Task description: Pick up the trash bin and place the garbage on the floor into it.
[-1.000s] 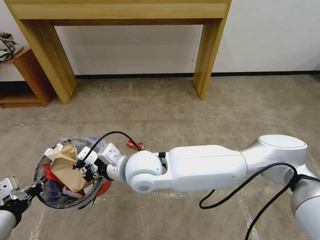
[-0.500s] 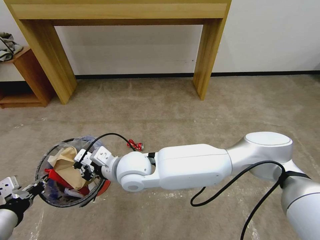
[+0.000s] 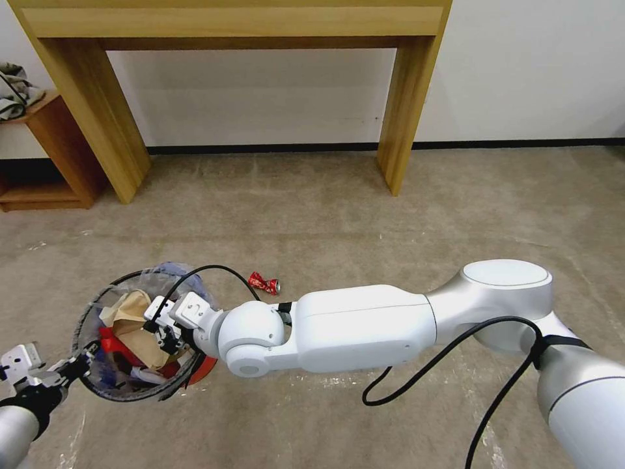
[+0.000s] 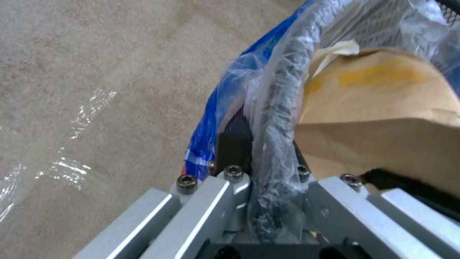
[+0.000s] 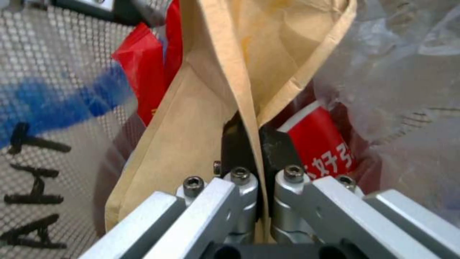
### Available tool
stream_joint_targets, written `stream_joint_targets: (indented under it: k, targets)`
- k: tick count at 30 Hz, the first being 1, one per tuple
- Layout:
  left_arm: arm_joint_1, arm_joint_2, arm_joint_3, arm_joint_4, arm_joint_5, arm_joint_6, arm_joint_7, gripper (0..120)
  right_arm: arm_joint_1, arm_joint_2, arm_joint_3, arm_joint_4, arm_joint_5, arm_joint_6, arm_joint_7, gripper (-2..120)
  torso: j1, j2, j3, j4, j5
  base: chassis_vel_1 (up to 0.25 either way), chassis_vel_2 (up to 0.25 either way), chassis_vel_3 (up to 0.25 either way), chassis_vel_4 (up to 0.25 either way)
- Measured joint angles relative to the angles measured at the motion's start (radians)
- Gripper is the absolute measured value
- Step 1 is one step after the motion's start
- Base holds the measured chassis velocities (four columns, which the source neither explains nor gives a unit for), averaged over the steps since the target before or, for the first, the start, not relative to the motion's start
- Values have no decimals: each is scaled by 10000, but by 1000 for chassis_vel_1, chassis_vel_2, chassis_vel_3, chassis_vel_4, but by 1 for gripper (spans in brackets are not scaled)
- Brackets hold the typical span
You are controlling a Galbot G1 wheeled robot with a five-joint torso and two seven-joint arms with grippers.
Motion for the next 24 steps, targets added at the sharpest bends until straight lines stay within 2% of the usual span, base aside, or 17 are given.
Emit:
stream_joint_targets:
  k: [8,14,16,17,18,20,23,24]
  targets:
    - [-54,22,21,86,5,0,15,1,102,27,-37,249,108,-97,65,0,0,0,-1,0,0,0,0,0,0]
    - [-55,21,27,126,24,0,18,1,147,-63,-23,557,206,-137,181,14,0,0,0,0,0,0,0,0,0]
    - [-67,40,26,146,24,-1,18,1,174,-132,-7,760,246,-145,231,24,0,0,-1,0,0,0,0,0,0]
    - [-67,40,26,146,24,-1,18,1,174,-132,-7,760,246,-145,231,24,0,0,-1,0,0,0,0,0,0]
    - [-74,41,25,172,27,0,19,1,233,-177,52,929,318,-176,242,31,0,0,0,0,0,0,0,0,0]
    - [-77,19,27,196,48,0,19,1,280,-208,108,1056,363,-195,252,34,0,0,0,0,0,0,0,0,0]
    - [-84,-64,65,217,123,0,18,1,354,-286,264,1301,455,-227,277,51,0,0,-1,0,0,0,0,0,0]
    - [-84,-64,65,217,123,0,18,1,354,-286,264,1301,455,-227,277,51,0,0,-1,0,0,0,0,0,0]
